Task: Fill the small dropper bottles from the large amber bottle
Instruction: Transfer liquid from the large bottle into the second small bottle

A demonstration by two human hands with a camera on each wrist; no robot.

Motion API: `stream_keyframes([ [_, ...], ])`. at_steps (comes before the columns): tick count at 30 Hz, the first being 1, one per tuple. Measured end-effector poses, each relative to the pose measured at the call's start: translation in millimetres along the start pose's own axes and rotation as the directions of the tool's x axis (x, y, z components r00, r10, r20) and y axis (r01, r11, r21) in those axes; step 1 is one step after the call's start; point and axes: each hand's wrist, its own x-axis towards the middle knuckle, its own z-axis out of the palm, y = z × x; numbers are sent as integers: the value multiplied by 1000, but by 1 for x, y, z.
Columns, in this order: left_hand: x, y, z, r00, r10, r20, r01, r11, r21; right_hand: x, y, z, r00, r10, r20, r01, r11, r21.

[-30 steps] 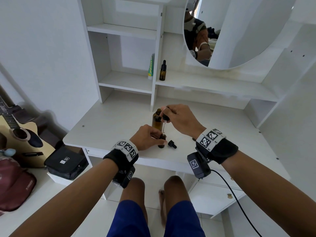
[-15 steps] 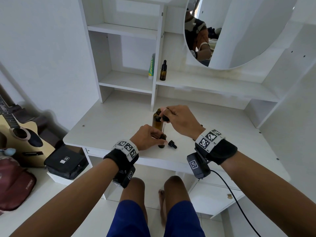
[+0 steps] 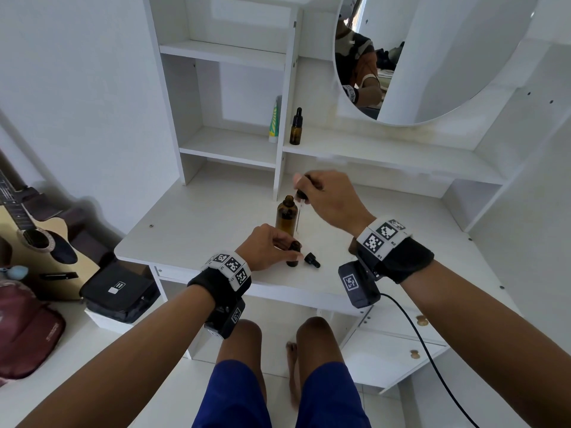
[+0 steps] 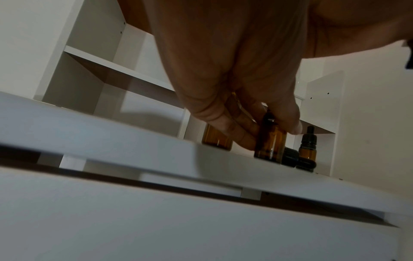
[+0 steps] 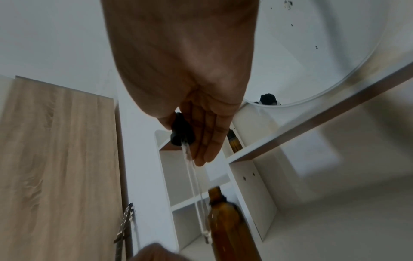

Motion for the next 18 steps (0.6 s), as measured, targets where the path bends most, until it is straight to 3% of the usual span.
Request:
stream_keyframes([
  [8, 1, -2, 0, 1000, -4, 2, 4, 1000, 13, 35, -14, -18, 985, -11, -170, 18, 999, 38],
  [18, 2, -2, 0, 1000, -7, 5, 7, 1000, 18, 45, -8, -3, 980, -17, -196, 35, 995, 89],
])
